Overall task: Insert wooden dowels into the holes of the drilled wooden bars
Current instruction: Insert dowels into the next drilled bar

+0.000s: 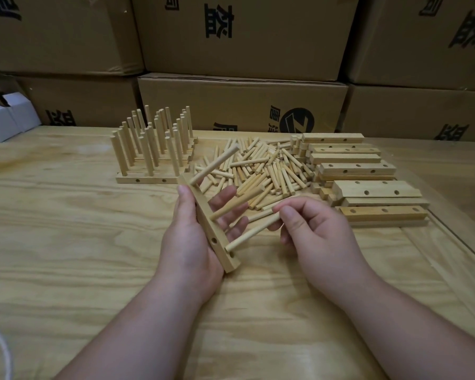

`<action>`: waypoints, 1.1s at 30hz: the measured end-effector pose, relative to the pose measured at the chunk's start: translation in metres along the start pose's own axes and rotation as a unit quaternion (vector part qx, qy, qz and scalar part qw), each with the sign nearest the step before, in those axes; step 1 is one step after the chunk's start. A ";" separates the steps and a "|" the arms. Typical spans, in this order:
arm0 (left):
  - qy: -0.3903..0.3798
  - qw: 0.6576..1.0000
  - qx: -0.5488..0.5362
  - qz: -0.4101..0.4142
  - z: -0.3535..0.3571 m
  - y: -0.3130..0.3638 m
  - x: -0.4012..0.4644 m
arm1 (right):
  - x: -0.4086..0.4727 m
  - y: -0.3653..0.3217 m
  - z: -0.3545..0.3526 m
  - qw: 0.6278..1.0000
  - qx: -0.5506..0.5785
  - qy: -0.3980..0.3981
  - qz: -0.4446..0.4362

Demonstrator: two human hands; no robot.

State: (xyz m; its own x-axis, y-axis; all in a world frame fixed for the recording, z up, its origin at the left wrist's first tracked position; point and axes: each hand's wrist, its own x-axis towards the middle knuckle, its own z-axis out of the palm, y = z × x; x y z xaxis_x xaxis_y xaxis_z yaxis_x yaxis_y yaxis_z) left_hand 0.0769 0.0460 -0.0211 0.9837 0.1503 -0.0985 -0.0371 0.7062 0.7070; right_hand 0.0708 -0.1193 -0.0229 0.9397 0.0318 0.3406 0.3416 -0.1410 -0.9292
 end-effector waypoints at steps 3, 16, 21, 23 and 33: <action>0.013 1.000 -0.001 0.004 -0.001 0.000 0.000 | 0.000 -0.001 0.000 1.000 -0.006 -0.005 -0.007; 0.039 0.998 -0.041 0.006 -0.005 0.001 0.005 | 0.000 0.002 -0.004 0.996 -0.080 -0.028 -0.001; 0.023 0.999 0.000 0.025 -0.006 0.000 0.005 | -0.002 -0.003 -0.007 0.987 -0.141 -0.051 -0.053; 0.025 0.999 0.022 0.041 -0.005 -0.001 0.004 | -0.003 -0.005 -0.007 0.983 -0.161 -0.058 -0.069; 0.020 0.998 0.033 0.053 -0.006 -0.004 0.006 | -0.001 -0.005 -0.011 0.990 -0.114 -0.080 -0.012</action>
State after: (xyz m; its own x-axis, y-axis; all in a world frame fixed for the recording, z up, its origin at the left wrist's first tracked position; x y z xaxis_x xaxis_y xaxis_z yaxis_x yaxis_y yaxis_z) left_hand 0.0817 0.0487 -0.0286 0.9672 0.2495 -0.0472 -0.1276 0.6382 0.7592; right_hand 0.0683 -0.1298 -0.0171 0.9282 0.1912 0.3192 0.3687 -0.3573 -0.8581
